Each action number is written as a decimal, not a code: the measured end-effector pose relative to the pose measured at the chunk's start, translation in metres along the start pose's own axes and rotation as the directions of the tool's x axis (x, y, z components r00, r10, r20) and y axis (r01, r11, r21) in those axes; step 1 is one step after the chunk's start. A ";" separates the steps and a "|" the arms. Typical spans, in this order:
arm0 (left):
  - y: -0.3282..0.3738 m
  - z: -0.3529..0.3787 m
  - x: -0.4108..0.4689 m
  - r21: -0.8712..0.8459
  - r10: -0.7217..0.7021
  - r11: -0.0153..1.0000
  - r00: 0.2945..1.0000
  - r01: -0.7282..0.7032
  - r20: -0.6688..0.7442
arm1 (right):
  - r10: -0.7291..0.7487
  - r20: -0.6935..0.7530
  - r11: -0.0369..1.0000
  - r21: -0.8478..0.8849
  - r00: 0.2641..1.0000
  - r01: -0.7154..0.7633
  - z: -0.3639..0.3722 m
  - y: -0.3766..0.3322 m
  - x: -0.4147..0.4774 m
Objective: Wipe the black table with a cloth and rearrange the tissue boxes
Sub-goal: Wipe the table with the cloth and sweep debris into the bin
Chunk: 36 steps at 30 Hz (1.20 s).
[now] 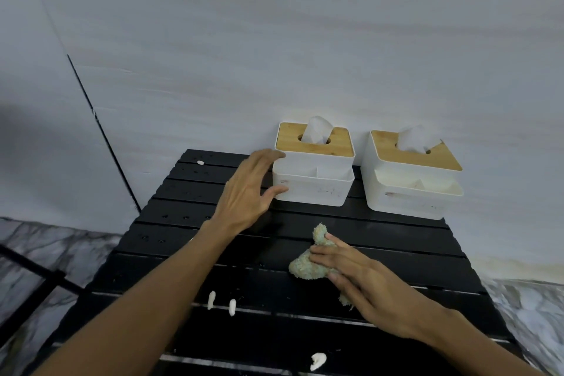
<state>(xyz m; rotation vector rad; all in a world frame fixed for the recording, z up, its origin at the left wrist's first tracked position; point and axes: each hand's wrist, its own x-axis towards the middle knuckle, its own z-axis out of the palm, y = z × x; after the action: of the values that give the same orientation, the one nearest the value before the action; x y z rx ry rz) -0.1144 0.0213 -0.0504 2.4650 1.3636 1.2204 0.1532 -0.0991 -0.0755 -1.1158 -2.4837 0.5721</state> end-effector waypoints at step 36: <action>-0.067 -0.081 -0.114 0.299 -0.574 0.793 0.815 0.531 0.076 | 0.268 -0.385 0.933 -0.125 0.883 -0.337 0.078 -0.038 0.258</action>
<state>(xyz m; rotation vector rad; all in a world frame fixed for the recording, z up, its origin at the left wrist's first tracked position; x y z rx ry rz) -0.2476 -0.0465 -0.0918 1.9875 2.1055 0.7168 -0.0686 0.0589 -0.0838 -1.5470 -2.0877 0.1831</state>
